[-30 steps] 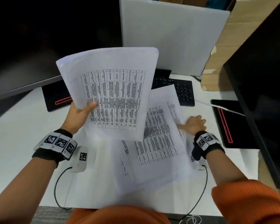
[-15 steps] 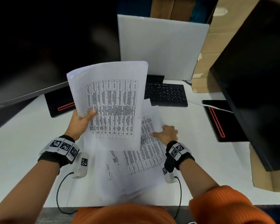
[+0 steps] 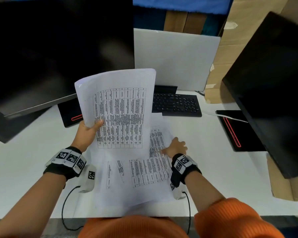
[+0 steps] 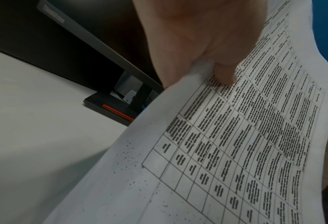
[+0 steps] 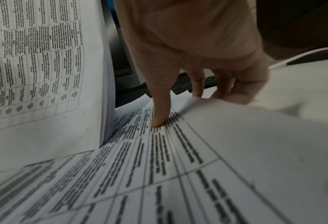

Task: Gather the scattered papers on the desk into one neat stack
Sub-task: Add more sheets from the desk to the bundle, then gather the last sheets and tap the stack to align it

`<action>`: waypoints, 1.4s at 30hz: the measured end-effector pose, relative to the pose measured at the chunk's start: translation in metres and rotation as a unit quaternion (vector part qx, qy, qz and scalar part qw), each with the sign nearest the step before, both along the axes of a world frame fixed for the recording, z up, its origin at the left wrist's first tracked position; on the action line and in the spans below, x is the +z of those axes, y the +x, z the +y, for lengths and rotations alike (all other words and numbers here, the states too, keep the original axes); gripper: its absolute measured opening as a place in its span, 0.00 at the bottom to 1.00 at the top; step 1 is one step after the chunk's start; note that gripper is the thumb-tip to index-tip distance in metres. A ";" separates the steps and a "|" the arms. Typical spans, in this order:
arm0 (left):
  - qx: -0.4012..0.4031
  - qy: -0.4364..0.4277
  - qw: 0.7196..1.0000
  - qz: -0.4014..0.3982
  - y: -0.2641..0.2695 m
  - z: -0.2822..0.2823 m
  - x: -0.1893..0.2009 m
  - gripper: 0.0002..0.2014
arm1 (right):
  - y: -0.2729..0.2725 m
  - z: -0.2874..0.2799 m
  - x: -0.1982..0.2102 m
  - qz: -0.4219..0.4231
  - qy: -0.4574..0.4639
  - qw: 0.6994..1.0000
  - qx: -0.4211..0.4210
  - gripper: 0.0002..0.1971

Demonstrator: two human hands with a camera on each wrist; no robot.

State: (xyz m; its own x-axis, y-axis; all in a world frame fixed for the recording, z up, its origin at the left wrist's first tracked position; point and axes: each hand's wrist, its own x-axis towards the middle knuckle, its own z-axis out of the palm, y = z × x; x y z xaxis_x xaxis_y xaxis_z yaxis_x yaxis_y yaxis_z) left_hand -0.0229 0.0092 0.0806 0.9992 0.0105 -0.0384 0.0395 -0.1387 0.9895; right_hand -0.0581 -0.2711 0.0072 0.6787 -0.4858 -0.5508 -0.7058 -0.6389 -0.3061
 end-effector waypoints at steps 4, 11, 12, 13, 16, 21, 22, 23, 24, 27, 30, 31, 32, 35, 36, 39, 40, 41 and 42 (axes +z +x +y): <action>-0.001 0.000 1.000 -0.007 0.000 0.005 0.002 0.13 | -0.005 0.009 0.001 -0.006 0.034 0.999 0.010 0.52; 0.005 0.007 1.000 -0.004 0.002 0.018 0.000 0.17 | -0.006 -0.010 0.020 -0.156 0.092 0.983 0.013 0.23; 0.009 0.004 1.000 -0.005 0.002 0.020 0.001 0.18 | -0.007 -0.016 0.027 -0.193 0.083 0.978 0.010 0.19; 0.013 -0.001 1.000 -0.007 0.002 0.022 0.002 0.19 | -0.008 -0.022 0.033 -0.222 0.083 0.972 0.005 0.16; 0.024 -0.012 1.000 -0.006 0.002 0.025 0.003 0.21 | -0.012 -0.034 0.048 -0.222 0.086 0.970 0.044 0.12; 0.048 -0.032 0.998 0.011 0.004 0.030 -0.001 0.24 | -0.011 -0.053 0.070 -0.287 0.041 0.956 0.046 0.14; 0.048 -0.034 0.998 0.016 0.004 0.029 0.000 0.25 | -0.011 -0.055 0.073 -0.276 0.037 0.959 0.054 0.14; 0.045 -0.032 0.998 0.014 0.005 0.030 -0.001 0.25 | -0.010 -0.058 0.075 -0.266 0.031 0.962 0.062 0.14; 0.042 -0.031 0.999 0.013 0.004 0.028 0.001 0.24 | -0.010 -0.061 0.076 -0.261 0.024 0.963 0.064 0.16; 0.042 -0.035 0.999 -0.003 0.005 0.026 0.004 0.22 | -0.010 -0.066 0.081 -0.263 0.014 0.962 0.068 0.18; 0.038 -0.037 0.998 -0.015 0.004 0.025 0.010 0.21 | -0.013 -0.067 0.093 -0.290 0.004 0.952 0.100 0.18; 0.036 -0.035 0.999 -0.021 0.005 0.024 0.011 0.21 | -0.014 -0.067 0.099 -0.316 -0.004 0.942 0.112 0.18; 0.037 -0.036 0.998 -0.020 0.005 0.024 0.014 0.21 | -0.014 -0.068 0.108 -0.341 -0.012 0.932 0.120 0.17; 0.039 -0.040 0.998 -0.022 0.006 0.023 0.016 0.21 | -0.012 -0.071 0.133 -0.391 -0.020 0.911 0.127 0.16; 0.037 -0.041 0.998 -0.022 0.007 0.022 0.017 0.21 | -0.012 -0.072 0.141 -0.398 -0.020 0.910 0.120 0.15; 0.034 -0.039 0.998 -0.025 0.006 0.017 0.020 0.20 | -0.008 -0.078 0.159 -0.426 -0.014 0.900 0.088 0.16; 0.037 -0.039 0.998 -0.022 0.006 0.016 0.021 0.20 | -0.006 -0.080 0.163 -0.436 -0.011 0.896 0.083 0.17; 0.042 -0.041 0.998 -0.019 0.007 0.016 0.020 0.21 | -0.004 -0.083 0.167 -0.445 -0.014 0.891 0.082 0.17; 0.044 -0.044 0.998 -0.017 0.007 0.015 0.019 0.22 | -0.002 -0.085 0.169 -0.450 -0.022 0.889 0.084 0.18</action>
State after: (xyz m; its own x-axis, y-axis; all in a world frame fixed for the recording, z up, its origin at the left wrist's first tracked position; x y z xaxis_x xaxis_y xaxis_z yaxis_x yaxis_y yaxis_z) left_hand -0.0157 0.0243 0.0998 0.9954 0.0956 -0.0095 0.0143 -0.0491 0.9987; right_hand -0.0606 -0.3559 0.1765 0.8995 -0.3446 0.2688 -0.0820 -0.7372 -0.6707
